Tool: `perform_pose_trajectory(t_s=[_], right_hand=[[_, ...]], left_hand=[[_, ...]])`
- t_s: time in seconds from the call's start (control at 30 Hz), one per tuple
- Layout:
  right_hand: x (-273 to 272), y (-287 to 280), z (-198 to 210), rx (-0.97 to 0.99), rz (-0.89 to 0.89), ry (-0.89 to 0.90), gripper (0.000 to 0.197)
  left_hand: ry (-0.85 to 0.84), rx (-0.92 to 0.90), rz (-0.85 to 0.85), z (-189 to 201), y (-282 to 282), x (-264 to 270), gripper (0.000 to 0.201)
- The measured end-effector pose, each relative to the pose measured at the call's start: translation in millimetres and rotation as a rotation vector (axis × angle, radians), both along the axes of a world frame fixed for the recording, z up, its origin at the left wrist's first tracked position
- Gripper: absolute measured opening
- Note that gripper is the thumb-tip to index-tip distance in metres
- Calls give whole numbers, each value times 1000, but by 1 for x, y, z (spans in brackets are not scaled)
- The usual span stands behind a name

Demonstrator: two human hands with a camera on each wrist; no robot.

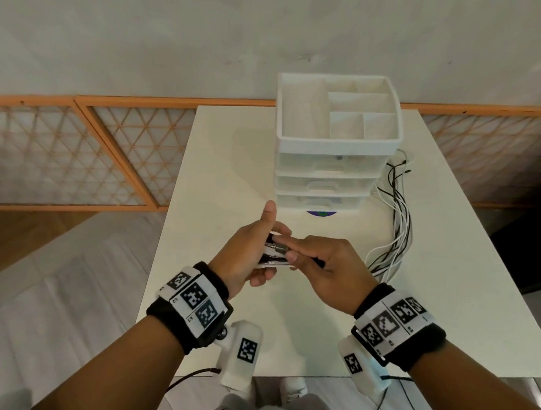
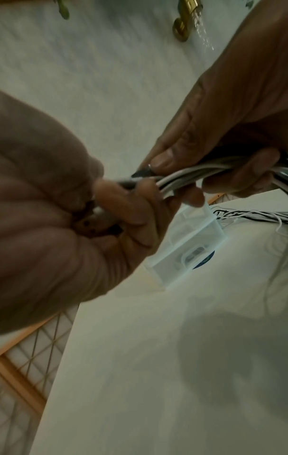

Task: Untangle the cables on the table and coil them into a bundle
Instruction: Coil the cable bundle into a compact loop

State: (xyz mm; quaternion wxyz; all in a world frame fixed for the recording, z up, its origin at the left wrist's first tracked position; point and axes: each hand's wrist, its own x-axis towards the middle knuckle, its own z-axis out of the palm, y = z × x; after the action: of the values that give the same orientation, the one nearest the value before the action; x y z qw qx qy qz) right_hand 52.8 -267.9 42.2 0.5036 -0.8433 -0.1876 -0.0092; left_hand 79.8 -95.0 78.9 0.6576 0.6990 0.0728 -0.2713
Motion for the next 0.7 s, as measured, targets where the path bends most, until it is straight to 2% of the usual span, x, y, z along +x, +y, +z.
perform_pose_trajectory(t_s=[0.1,0.17,0.27,0.33,0.37,0.53,0.7], right_hand=[[-3,5,-1,54,-10,-51,31],[-3,4,2,126,-40,39,29],[-5,-2,6,220,-132,216,18],[-7,-7,6,254,-145,251,6],[-7,-8,7,261,-144,259,6],[-10,-9,8,278,-153,251,12],[-13,-8,7,283,-159,286,15]], left_hand=[[-11,13,-64,1,-3,-2,79],[-37,29,-44,-2,-6,-5,73],[-73,47,76,-8,-9,-6,53],[-91,35,114,-11,-10,-6,50],[-97,35,113,-12,-10,-6,51],[-73,-3,14,-7,-15,-9,61],[-67,61,-104,-5,-17,-9,56]])
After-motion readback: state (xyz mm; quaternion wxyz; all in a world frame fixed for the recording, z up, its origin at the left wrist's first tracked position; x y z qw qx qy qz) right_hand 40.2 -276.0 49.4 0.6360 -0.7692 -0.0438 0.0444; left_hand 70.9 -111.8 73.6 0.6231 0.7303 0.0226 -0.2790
